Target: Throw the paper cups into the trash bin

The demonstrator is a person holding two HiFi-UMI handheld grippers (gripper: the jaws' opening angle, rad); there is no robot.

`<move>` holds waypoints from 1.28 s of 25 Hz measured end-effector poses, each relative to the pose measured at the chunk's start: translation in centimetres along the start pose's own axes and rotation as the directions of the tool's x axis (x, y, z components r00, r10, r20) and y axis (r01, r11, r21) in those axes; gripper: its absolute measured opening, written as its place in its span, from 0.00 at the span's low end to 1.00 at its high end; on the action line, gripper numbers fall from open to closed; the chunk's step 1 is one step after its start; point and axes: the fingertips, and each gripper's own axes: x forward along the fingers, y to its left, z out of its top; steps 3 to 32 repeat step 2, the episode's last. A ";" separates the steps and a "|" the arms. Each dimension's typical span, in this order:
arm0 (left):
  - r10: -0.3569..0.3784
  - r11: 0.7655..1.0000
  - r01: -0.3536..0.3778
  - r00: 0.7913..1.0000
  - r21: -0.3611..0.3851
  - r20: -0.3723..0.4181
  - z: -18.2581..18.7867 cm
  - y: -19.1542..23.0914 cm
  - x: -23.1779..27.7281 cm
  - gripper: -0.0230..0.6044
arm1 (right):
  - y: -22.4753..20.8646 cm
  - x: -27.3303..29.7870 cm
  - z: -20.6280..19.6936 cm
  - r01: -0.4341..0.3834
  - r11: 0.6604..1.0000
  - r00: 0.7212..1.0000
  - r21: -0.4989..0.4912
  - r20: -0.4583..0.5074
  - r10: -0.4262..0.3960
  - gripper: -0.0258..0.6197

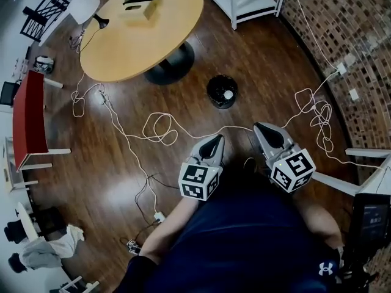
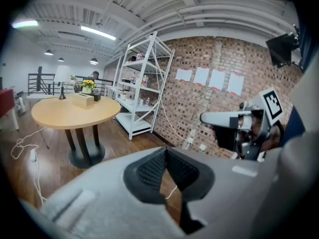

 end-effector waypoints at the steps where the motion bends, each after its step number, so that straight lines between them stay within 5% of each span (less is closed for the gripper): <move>1: 0.002 1.000 -0.002 1.000 -0.002 -0.001 0.0 0.1 -0.1 0.04 | 0.1 0.2 -0.1 -0.002 1.000 1.000 -0.002 -0.003 0.002 0.05; 32: 0.003 1.000 -0.003 1.000 -0.003 -0.001 -0.1 0.3 -0.1 0.04 | 0.2 0.3 -0.1 -0.004 1.000 1.000 -0.004 -0.005 0.004 0.05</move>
